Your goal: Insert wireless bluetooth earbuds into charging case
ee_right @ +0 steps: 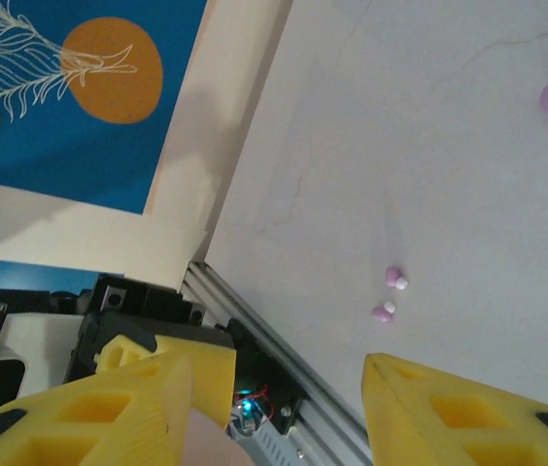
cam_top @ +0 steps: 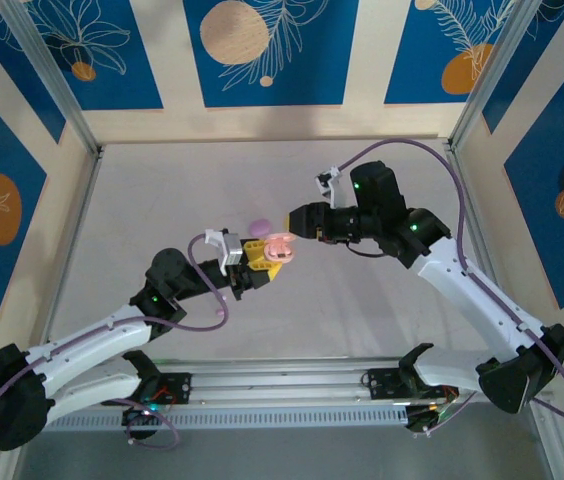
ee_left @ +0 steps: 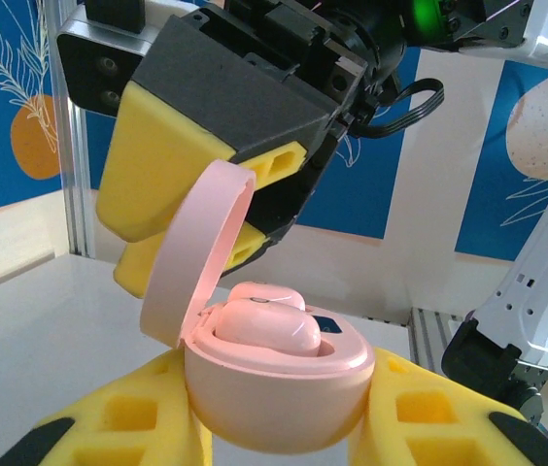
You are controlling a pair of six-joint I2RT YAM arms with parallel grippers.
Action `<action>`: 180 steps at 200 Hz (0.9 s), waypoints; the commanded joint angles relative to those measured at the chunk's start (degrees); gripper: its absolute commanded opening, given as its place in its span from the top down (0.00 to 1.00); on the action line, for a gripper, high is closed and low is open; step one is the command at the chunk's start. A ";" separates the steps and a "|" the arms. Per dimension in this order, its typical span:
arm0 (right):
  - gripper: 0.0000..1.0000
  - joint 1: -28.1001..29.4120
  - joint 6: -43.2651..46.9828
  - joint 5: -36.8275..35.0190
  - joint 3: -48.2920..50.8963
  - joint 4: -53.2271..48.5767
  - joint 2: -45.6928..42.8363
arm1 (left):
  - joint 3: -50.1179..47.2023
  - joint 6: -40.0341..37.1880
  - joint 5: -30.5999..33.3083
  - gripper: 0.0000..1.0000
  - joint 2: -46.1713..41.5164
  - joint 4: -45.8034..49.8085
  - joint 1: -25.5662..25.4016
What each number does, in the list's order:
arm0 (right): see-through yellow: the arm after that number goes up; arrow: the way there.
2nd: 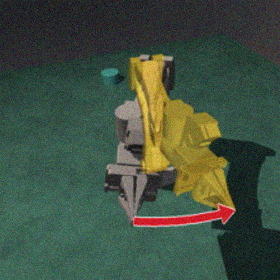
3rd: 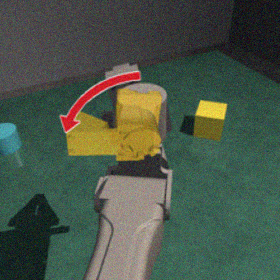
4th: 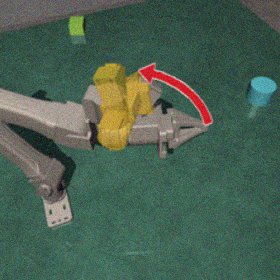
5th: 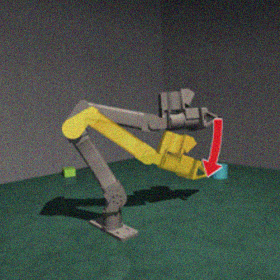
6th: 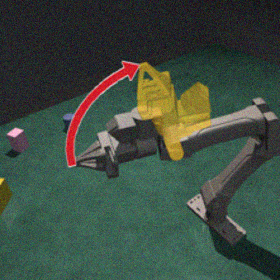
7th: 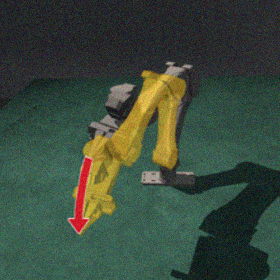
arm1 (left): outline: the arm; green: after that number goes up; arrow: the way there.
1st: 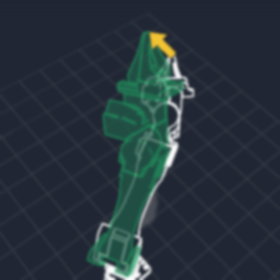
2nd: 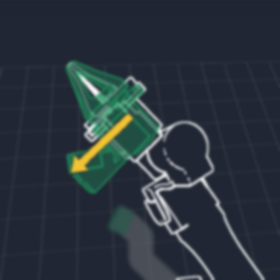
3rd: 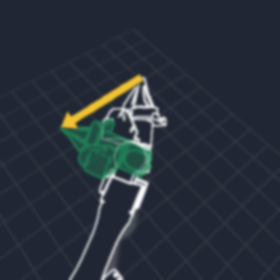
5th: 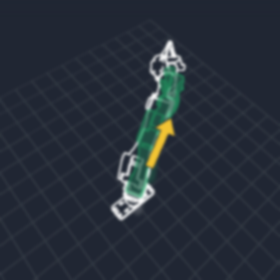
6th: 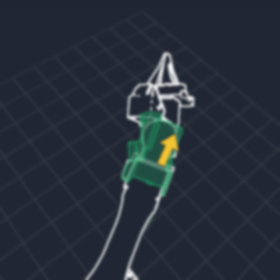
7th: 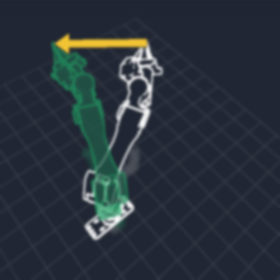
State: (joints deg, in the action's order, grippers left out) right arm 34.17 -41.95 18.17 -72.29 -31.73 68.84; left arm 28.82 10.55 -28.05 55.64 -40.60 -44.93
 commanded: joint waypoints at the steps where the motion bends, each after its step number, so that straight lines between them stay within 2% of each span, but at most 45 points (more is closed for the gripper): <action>1: 0.49 0.42 1.64 3.35 -1.67 -2.93 -0.49 | 1.59 0.00 0.27 0.80 -0.63 -0.70 -0.78; 46: 0.47 -0.31 1.14 9.15 2.52 0.05 -3.66 | 1.07 0.20 1.46 0.79 -0.78 -2.40 -0.86; 86: 0.39 -1.83 -5.69 20.85 9.51 10.51 -5.65 | 1.13 0.93 2.04 0.80 -0.45 -4.60 -0.78; 126: 0.38 -2.39 -10.89 25.16 12.67 17.31 -4.62 | 1.34 1.72 1.88 0.80 -0.28 -5.98 -0.82; 167: 0.44 -4.55 -22.02 32.64 17.37 32.17 -2.41 | 1.33 1.90 1.86 0.80 -0.35 -6.42 -0.81; 180: 0.47 -4.47 -23.34 33.21 17.97 33.96 -2.14 | 1.33 1.89 1.86 0.79 -0.27 -6.43 -0.85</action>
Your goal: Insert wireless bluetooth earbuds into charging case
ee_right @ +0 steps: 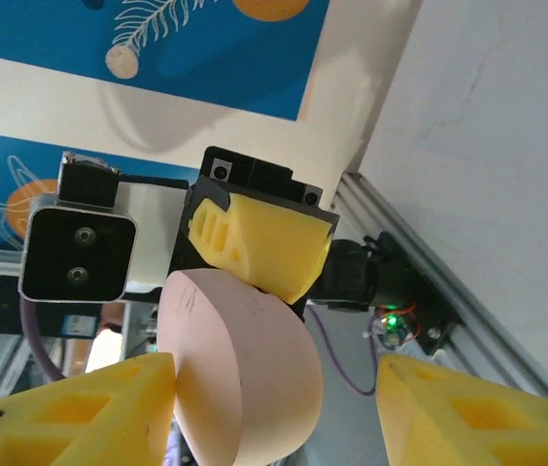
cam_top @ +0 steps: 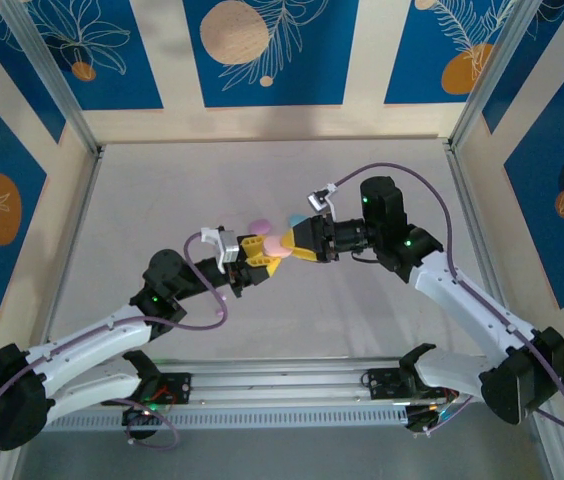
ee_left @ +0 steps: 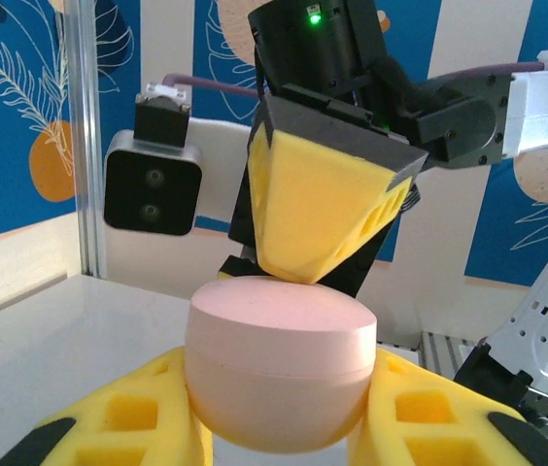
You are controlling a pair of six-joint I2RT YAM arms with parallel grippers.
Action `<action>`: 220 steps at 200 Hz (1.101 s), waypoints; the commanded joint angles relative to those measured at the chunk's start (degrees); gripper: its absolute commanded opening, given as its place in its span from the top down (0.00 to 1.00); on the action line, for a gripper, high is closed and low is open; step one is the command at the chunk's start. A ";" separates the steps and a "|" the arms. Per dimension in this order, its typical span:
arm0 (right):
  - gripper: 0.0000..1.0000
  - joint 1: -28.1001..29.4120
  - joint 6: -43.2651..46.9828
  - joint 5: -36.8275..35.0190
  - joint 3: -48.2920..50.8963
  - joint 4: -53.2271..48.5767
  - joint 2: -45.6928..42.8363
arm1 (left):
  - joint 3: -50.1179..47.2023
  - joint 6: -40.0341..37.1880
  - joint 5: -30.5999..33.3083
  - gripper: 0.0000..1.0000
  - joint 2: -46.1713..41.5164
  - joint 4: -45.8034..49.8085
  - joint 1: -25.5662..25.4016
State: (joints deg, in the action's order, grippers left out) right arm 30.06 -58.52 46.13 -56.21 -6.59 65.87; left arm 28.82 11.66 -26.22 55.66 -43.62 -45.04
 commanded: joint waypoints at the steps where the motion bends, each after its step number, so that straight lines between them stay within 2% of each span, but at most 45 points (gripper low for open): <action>1: 0.47 -0.36 -6.78 5.27 1.89 8.76 0.88 | 1.33 0.80 0.03 0.79 -0.25 -3.41 -0.75; 113: 0.53 1.48 -8.12 8.46 1.01 11.69 3.43 | 1.17 -0.23 0.82 0.78 0.07 -2.23 -0.74; 146: 0.65 1.54 -6.27 7.44 0.35 8.61 3.35 | 1.06 -0.48 2.12 0.78 0.18 -1.11 -0.68; 182: 0.77 -0.15 -5.50 5.02 1.23 6.89 3.30 | 1.40 -1.19 3.02 0.70 -0.32 2.51 -0.75; 204: 0.83 -1.11 -5.68 3.40 1.71 7.70 2.91 | 1.85 -1.60 3.92 0.59 -0.78 5.33 -0.68; 220: 0.84 -1.94 -5.42 1.71 2.41 8.49 2.07 | 1.99 -1.97 4.70 0.52 -1.20 6.63 -0.70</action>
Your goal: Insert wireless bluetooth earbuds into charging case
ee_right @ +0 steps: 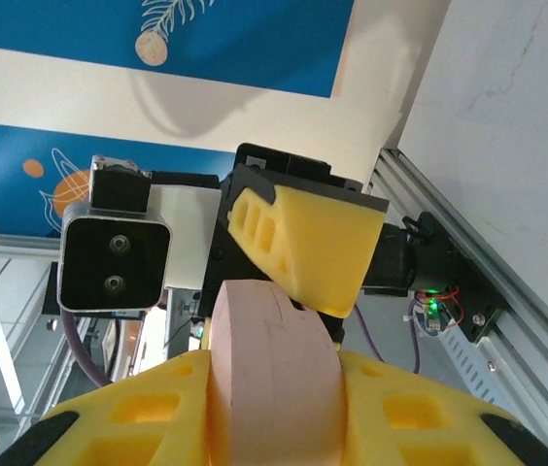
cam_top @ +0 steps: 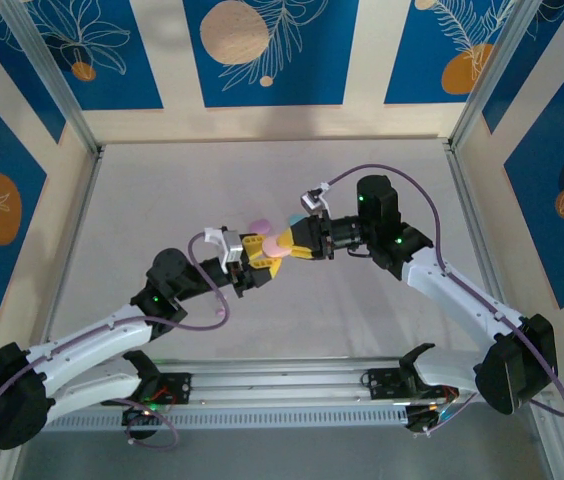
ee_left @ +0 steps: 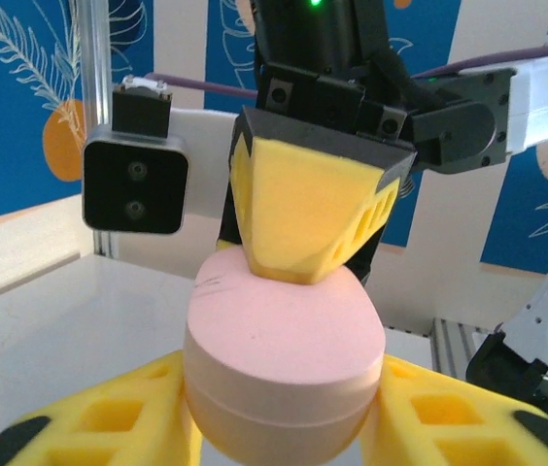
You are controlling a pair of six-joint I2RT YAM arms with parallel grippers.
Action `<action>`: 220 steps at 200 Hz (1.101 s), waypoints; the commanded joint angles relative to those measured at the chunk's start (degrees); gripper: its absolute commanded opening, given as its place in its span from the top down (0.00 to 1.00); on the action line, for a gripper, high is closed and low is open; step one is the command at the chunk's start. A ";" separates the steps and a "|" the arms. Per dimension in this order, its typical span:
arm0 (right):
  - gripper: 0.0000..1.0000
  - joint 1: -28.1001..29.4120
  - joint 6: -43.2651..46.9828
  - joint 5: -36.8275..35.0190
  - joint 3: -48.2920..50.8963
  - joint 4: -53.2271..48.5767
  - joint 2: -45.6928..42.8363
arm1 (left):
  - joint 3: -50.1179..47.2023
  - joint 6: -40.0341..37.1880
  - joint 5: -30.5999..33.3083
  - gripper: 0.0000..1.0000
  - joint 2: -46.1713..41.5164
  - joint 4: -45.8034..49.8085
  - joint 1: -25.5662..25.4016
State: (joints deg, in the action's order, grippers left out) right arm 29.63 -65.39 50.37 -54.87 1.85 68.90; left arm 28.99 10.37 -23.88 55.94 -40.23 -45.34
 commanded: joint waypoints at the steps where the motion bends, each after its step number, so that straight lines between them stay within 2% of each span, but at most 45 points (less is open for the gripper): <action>1: 0.84 -1.55 1.46 -2.63 1.12 0.07 -1.01 | 1.83 -0.65 2.48 0.52 -1.51 3.37 -0.42; 53: 0.86 -7.04 2.63 -11.81 6.67 -1.25 -4.51 | 1.89 -1.14 4.18 0.40 -2.17 5.39 -0.40; 82: 0.85 -11.52 3.73 -20.29 12.19 -4.10 -5.16 | 2.83 -0.86 6.44 0.36 -2.97 8.26 -0.45; 116: 0.85 -17.73 2.44 -26.77 20.12 -2.54 -2.96 | 5.58 -0.69 10.66 0.27 -5.24 16.47 -0.44; 151: 0.85 -21.65 4.29 -28.10 22.54 2.51 3.71 | 9.27 -0.71 15.07 0.17 -6.01 26.14 -0.30; 220: 0.84 -21.87 5.21 -28.16 15.98 11.25 23.50 | 15.62 0.25 18.17 0.05 -2.95 38.26 -0.21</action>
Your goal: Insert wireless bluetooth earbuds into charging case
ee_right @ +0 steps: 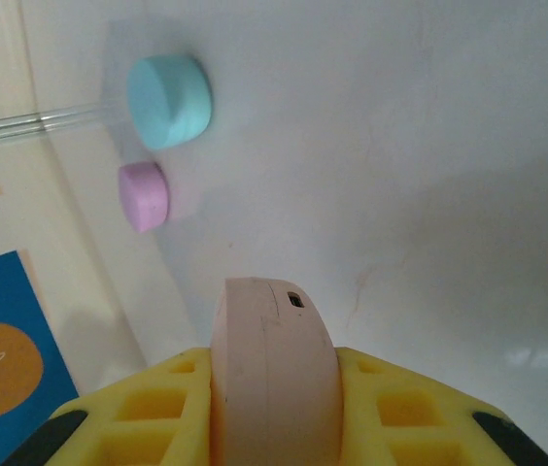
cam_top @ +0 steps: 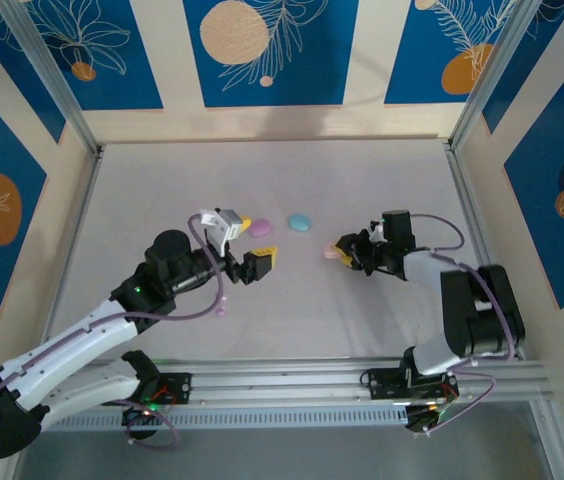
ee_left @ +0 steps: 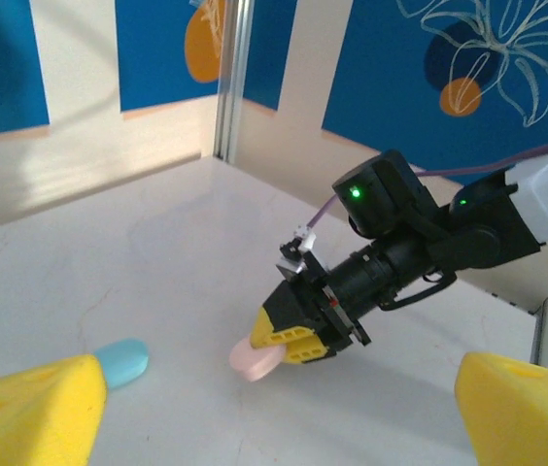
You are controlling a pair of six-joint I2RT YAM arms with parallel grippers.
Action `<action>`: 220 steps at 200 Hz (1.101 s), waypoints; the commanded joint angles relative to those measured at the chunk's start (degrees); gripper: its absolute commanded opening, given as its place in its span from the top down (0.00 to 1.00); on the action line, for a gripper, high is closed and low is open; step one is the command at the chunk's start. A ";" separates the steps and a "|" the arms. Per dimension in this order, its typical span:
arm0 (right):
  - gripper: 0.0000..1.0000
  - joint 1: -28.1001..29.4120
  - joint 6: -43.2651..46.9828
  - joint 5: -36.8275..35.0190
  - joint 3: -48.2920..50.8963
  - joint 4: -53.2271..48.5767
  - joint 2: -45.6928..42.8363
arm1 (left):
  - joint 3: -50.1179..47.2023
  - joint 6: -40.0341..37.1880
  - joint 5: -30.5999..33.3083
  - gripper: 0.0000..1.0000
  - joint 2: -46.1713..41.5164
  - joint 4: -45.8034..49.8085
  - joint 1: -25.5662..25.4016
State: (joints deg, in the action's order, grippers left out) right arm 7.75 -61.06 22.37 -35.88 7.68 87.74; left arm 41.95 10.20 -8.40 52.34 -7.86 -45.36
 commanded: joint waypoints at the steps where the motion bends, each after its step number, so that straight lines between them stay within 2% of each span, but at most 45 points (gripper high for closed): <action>1: 0.84 0.00 0.82 -0.15 -3.08 5.63 4.95 | 2.72 0.43 2.78 0.05 0.66 6.00 -0.18; 61: 0.81 1.18 2.18 -1.25 -9.39 8.80 17.32 | 5.24 1.07 7.98 0.00 1.84 13.09 0.28; 96: 0.78 2.48 3.93 -3.26 -13.05 4.34 21.85 | 8.93 3.09 11.29 0.00 5.92 20.78 1.32; 167: 0.67 3.17 11.70 -10.04 -15.38 -8.68 18.75 | 9.37 4.71 10.44 0.00 7.43 21.06 2.03; 220: 0.58 3.07 16.71 -11.56 -18.52 -14.91 17.20 | 9.11 5.01 10.25 0.00 7.18 20.92 2.14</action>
State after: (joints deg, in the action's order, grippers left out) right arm 10.92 -48.60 15.59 -53.49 2.74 104.71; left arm 50.00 14.50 1.21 59.94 12.73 -43.92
